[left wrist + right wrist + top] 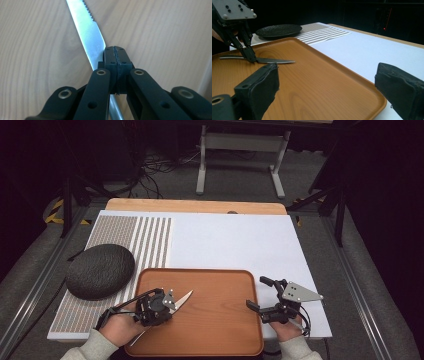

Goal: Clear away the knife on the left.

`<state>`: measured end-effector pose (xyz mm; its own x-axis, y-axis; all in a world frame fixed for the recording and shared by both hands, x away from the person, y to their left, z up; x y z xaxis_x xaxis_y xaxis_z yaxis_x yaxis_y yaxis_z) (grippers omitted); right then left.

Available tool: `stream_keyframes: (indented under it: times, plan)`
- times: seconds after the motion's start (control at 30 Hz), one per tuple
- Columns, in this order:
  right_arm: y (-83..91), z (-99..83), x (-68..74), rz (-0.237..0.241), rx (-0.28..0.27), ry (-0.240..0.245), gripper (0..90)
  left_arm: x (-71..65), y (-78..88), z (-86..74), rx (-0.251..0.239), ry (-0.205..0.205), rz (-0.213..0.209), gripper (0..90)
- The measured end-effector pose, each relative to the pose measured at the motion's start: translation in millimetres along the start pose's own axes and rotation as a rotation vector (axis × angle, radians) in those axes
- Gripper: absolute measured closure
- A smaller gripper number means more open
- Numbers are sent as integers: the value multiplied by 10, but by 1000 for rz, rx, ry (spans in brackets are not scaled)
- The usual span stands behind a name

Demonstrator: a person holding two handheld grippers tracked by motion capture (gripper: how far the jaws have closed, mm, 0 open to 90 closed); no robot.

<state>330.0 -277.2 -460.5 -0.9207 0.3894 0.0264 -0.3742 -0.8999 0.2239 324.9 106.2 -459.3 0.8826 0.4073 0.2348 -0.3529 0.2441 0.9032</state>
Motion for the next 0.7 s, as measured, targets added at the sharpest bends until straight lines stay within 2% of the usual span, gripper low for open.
stream_keyframes:
  times: [0.2, 0.43, 0.7]
  plan:
    - [-1, -4, -2, -2, 1, -4, 61, 97, -3, -71, -6, 29, 9, 899]
    - [-5, -7, -6, -3, 3, -5, 61, 198, -4, -165, -9, 94, 15, 898]
    - [-8, -10, -6, -2, 7, -5, 62, 268, 1, -219, -1, 121, 23, 898]
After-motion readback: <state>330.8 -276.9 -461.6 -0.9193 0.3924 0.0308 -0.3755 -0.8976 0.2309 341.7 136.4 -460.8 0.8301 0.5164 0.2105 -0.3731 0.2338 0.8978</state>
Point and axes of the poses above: each handheld gripper's, and its own axes: y roughly backward along the jaws, z roughly out of its top, x roughly to its left, the point moved 1 cm from there along -y, roughly forward along the jaws, and after that the axes turned 13 degrees about z, right-handed, at the moved point
